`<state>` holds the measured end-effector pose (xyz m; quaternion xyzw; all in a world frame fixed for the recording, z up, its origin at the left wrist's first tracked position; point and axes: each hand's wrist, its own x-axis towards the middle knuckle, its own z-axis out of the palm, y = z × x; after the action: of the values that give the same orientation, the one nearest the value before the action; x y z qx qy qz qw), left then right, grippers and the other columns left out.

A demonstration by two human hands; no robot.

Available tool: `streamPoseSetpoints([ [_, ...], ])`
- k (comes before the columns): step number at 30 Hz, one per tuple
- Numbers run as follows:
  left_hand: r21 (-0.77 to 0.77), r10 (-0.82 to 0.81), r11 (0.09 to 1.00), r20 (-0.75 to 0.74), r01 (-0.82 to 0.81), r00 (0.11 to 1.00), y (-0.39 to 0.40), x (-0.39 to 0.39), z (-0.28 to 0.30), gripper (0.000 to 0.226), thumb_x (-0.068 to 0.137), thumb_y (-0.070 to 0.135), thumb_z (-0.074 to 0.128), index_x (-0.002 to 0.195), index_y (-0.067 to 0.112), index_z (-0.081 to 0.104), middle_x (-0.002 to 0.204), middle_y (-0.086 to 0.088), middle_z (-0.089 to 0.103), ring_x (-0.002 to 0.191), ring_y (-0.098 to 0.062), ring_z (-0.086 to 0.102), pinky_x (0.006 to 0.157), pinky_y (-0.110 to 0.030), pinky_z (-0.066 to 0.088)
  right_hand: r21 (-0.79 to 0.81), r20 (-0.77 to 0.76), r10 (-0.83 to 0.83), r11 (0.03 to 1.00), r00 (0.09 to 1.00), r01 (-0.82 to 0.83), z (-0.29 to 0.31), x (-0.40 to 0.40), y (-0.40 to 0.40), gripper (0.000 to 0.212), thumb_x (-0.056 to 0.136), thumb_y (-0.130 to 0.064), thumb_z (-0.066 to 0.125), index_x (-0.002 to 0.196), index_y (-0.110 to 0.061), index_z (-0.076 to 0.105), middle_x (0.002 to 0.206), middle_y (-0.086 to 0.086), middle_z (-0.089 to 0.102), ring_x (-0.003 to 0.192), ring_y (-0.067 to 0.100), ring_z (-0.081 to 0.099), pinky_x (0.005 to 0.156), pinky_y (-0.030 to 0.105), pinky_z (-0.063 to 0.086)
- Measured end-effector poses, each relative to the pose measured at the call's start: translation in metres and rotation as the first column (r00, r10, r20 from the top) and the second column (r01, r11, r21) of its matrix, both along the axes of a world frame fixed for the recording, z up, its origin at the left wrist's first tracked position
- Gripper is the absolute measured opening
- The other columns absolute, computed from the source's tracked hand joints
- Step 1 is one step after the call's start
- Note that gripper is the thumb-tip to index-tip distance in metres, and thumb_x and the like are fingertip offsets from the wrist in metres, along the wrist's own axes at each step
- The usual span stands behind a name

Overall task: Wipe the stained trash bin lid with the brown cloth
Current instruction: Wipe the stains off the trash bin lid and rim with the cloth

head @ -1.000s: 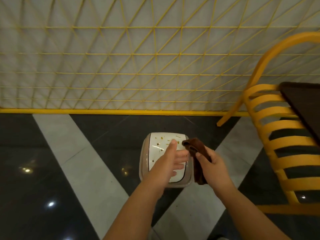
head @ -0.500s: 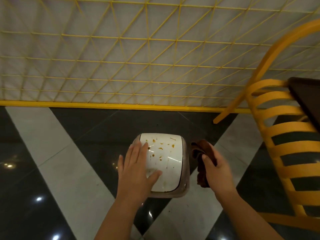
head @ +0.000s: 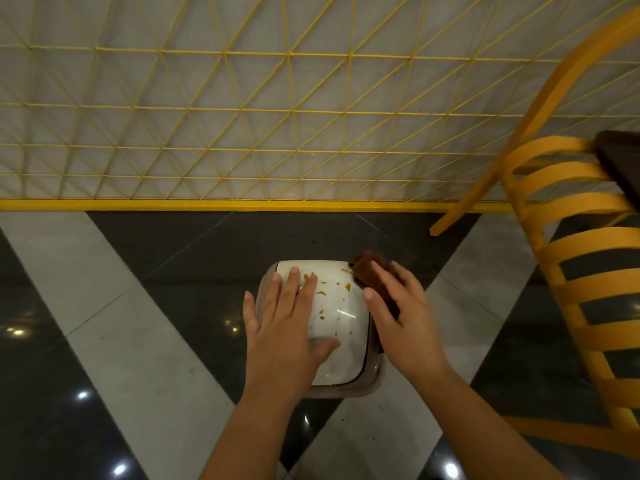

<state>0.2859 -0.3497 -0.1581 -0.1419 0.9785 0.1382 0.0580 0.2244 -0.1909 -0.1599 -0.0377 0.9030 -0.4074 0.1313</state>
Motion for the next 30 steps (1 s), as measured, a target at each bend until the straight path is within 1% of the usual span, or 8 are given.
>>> streamPoseSetpoints([
  [3, -0.009, 0.013, 1.000, -0.003, -0.013, 1.000, 0.002, 0.000, 0.000, 0.094, 0.080, 0.064, 0.050, 0.146, 0.038, -0.011, 0.157, 0.010, -0.013, 0.143, -0.015, -0.020, 0.107, -0.049, -0.021, -0.005, -0.035, -0.006, 1.000, 0.999, 0.006, -0.004, -0.001, 0.001, 0.043, 0.098, -0.045, 0.040, 0.140, -0.040, 0.042, 0.155, -0.017, 0.023, 0.142, 0.008, 0.023, 0.109, 0.027, 0.022],
  [7, -0.014, 0.042, 0.999, -0.008, -0.042, 0.999, 0.005, -0.002, 0.002, 0.092, 0.079, 0.066, 0.049, 0.146, 0.039, -0.008, 0.158, 0.011, -0.009, 0.144, -0.015, -0.017, 0.107, -0.050, -0.022, 0.014, -0.094, -0.003, 1.000, 0.996, 0.004, -0.006, -0.008, 0.001, 0.038, 0.097, -0.037, 0.047, 0.135, -0.038, 0.050, 0.152, -0.014, 0.032, 0.138, 0.008, 0.030, 0.110, 0.028, 0.027],
  [12, -0.042, 0.041, 0.998, 0.028, -0.040, 0.999, 0.005, -0.006, 0.006, 0.091, 0.079, 0.066, 0.050, 0.146, 0.042, -0.008, 0.158, 0.011, -0.006, 0.145, -0.015, -0.013, 0.108, -0.054, -0.019, -0.001, -0.196, 0.052, 0.999, 0.979, -0.054, -0.009, -0.005, 0.004, 0.037, 0.093, -0.026, 0.057, 0.129, -0.035, 0.058, 0.138, -0.016, 0.045, 0.127, 0.004, 0.042, 0.106, 0.021, 0.035],
  [15, -0.050, 0.038, 0.998, 0.038, -0.036, 0.999, 0.003, -0.007, 0.008, 0.090, 0.078, 0.067, 0.051, 0.145, 0.043, -0.003, 0.157, 0.012, -0.002, 0.145, -0.014, -0.011, 0.109, -0.056, -0.017, -0.018, -0.239, 0.118, 0.992, 0.964, -0.126, -0.012, 0.009, 0.015, 0.036, 0.091, -0.029, 0.056, 0.125, -0.038, 0.059, 0.131, -0.023, 0.044, 0.120, -0.003, 0.043, 0.100, 0.013, 0.036],
  [19, -0.063, 0.034, 0.998, 0.043, -0.031, 0.998, 0.003, -0.009, 0.010, 0.090, 0.078, 0.067, 0.052, 0.145, 0.043, -0.002, 0.157, 0.012, 0.000, 0.145, -0.013, -0.009, 0.108, -0.056, -0.017, -0.090, -0.187, 0.015, 0.995, 0.982, -0.033, -0.020, 0.005, 0.024, 0.035, 0.092, -0.023, 0.057, 0.122, -0.041, 0.057, 0.121, -0.031, 0.043, 0.112, -0.012, 0.045, 0.099, 0.014, 0.039],
  [23, -0.081, 0.046, 0.996, 0.052, -0.041, 0.998, 0.004, -0.010, 0.012, 0.090, 0.077, 0.067, 0.052, 0.145, 0.044, -0.002, 0.157, 0.013, 0.001, 0.145, -0.012, -0.010, 0.106, -0.057, -0.019, -0.081, -0.047, -0.118, 0.990, 0.992, 0.114, -0.019, -0.020, 0.011, 0.035, 0.095, -0.023, 0.056, 0.129, -0.031, 0.059, 0.129, -0.012, 0.051, 0.112, 0.000, 0.048, 0.103, 0.025, 0.042],
  [25, -0.093, 0.049, 0.995, 0.063, -0.043, 0.997, 0.005, -0.011, 0.012, 0.090, 0.077, 0.067, 0.052, 0.145, 0.044, -0.002, 0.157, 0.012, 0.001, 0.145, -0.013, -0.009, 0.105, -0.057, -0.020, -0.100, -0.041, -0.148, 0.985, 0.988, 0.144, -0.023, -0.014, 0.008, 0.034, 0.095, -0.025, 0.055, 0.128, -0.032, 0.059, 0.131, -0.011, 0.052, 0.114, 0.003, 0.050, 0.103, 0.026, 0.043],
  [30, -0.104, 0.055, 0.993, 0.079, -0.047, 0.995, 0.005, -0.012, 0.013, 0.091, 0.077, 0.068, 0.051, 0.145, 0.043, -0.003, 0.157, 0.011, 0.001, 0.145, -0.013, -0.007, 0.106, -0.058, -0.018, -0.143, -0.022, -0.218, 0.967, 0.976, 0.213, -0.035, 0.041, 0.020, 0.034, 0.093, -0.020, 0.058, 0.116, -0.044, 0.056, 0.122, -0.015, 0.055, 0.105, -0.011, 0.049, 0.094, 0.006, 0.039],
])
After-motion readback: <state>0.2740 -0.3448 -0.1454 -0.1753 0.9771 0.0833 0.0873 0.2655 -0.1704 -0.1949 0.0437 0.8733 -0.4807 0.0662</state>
